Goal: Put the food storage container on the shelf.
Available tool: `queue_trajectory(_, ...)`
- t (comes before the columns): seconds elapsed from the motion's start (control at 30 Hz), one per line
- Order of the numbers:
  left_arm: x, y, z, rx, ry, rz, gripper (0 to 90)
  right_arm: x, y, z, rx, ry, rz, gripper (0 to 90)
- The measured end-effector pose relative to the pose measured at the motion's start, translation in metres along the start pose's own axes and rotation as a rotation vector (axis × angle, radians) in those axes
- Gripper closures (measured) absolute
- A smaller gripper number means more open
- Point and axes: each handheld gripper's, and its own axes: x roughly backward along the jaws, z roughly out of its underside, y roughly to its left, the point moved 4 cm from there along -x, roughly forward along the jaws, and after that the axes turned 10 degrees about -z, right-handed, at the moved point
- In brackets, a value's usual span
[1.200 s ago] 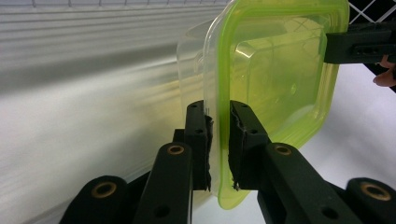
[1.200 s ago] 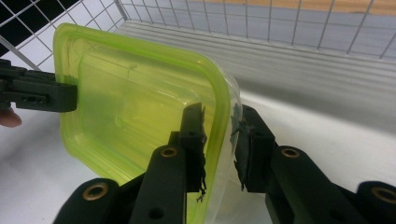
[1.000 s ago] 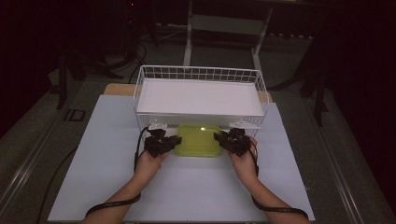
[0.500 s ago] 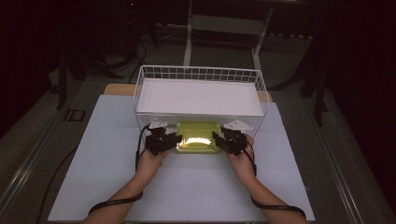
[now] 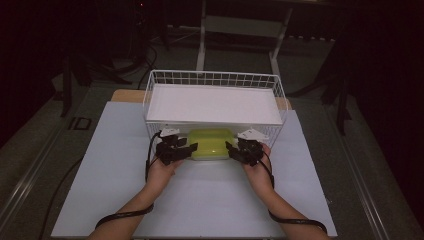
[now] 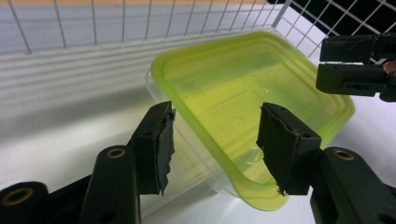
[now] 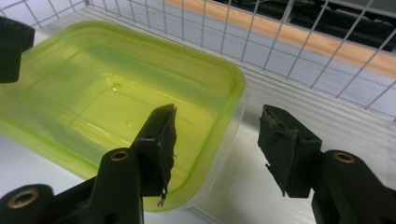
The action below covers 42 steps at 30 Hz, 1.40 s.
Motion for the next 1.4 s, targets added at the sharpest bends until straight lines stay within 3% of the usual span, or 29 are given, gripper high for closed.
queue_trajectory(0.13, 0.01, -0.002, -0.001, -0.015, -0.014, 0.016, 44.0, 0.006, 0.007, 0.0, 0.013, -0.006, -0.027, 46.0)
queue_trajectory(0.33, 0.028, -0.007, 0.003, -0.075, -0.043, 0.023, 39.7, 0.02, 0.022, -0.001, 0.018, -0.021, -0.079, 46.9)
queue_trajectory(0.47, 0.044, -0.012, 0.008, -0.122, -0.082, 0.103, 28.8, 0.028, 0.031, 0.001, -0.003, -0.034, -0.123, 47.0)
queue_trajectory(0.5, 0.048, -0.012, 0.009, -0.13, -0.093, 0.105, 27.8, 0.03, 0.034, 0.003, -0.009, -0.038, -0.129, 48.6)
queue_trajectory(0.63, 0.062, -0.011, 0.012, -0.124, -0.135, 0.147, 23.6, 0.032, 0.041, 0.01, -0.003, -0.027, -0.139, 50.5)
queue_trajectory(0.7, 0.068, -0.011, 0.015, -0.146, -0.148, 0.138, 15.3, 0.032, 0.044, 0.014, -0.006, -0.02, -0.147, 54.9)
queue_trajectory(0.77, 0.072, -0.011, 0.019, -0.141, -0.159, 0.125, 12.8, 0.031, 0.048, 0.018, 0.002, -0.003, -0.154, 63.3)
queue_trajectory(0.83, 0.076, -0.01, 0.024, -0.142, -0.148, 0.119, 0.5, 0.03, 0.052, 0.021, 0.017, 0.02, -0.176, 70.1)
queue_trajectory(1.0, 0.084, -0.005, 0.034, -0.149, -0.163, 0.115, 0.6, 0.025, 0.06, 0.024, 0.039, 0.05, -0.195, 88.3)
queue_trajectory(1.13, 0.084, 0.0, 0.04, -0.129, -0.181, 0.112, 0.6, 0.019, 0.064, 0.024, 0.042, 0.053, -0.198, 89.9)
queue_trajectory(1.2, 0.083, 0.0, 0.042, -0.14, -0.162, 0.138, 0.6, 0.016, 0.066, 0.023, 0.049, 0.054, -0.198, 89.9)
queue_trajectory(1.3, 0.082, -0.002, 0.043, -0.175, -0.166, 0.13, 0.6, 0.011, 0.066, 0.023, 0.041, 0.057, -0.196, 89.9)
queue_trajectory(1.4, 0.083, -0.002, 0.043, -0.181, -0.183, 0.119, 0.6, 0.004, 0.066, 0.024, 0.032, 0.068, -0.201, 89.9)
